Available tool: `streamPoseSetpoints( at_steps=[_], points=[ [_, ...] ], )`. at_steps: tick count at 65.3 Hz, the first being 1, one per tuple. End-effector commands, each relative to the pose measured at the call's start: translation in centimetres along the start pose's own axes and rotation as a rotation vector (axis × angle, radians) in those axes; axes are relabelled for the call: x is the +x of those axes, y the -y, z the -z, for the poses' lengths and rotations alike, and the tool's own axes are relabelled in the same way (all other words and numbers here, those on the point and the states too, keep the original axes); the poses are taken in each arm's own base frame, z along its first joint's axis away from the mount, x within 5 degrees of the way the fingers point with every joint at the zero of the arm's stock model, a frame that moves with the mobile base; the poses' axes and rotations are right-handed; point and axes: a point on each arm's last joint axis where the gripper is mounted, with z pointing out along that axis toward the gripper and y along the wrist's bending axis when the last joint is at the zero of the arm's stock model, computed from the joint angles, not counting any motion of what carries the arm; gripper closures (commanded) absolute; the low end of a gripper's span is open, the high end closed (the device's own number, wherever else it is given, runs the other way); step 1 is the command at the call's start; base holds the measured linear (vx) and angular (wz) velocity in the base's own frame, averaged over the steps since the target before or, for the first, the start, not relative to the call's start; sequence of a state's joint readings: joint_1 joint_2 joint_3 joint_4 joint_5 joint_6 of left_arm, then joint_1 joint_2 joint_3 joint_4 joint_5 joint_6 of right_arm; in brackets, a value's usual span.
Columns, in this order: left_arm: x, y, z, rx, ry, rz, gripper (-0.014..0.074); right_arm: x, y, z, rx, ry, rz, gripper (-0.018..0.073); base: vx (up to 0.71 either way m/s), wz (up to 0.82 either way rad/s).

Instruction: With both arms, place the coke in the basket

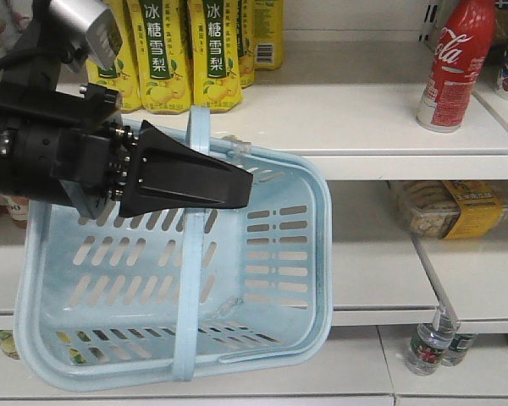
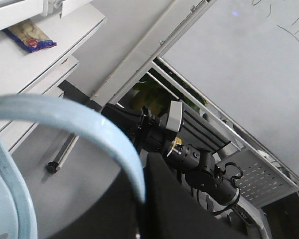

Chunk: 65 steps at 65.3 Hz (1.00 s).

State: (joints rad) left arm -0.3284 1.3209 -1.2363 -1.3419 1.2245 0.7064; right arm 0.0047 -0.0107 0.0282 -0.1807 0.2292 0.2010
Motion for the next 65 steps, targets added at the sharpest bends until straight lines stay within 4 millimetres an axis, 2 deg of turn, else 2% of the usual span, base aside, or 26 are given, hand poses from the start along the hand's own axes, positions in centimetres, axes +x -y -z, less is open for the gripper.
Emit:
streamPoseSetpoints(
  at_steps=[1, 65],
  points=[
    [-0.69, 2.40, 0.63, 0.084, 0.064, -0.042, 0.0603, -0.39, -0.08, 0.07, -0.007, 0.080, 0.021, 0.0565, 0.05, -0.07],
    [-0.69, 2.40, 0.63, 0.084, 0.064, -0.042, 0.0603, -0.39, -0.08, 0.07, -0.007, 0.080, 0.021, 0.0565, 0.02, -0.03]
  ],
)
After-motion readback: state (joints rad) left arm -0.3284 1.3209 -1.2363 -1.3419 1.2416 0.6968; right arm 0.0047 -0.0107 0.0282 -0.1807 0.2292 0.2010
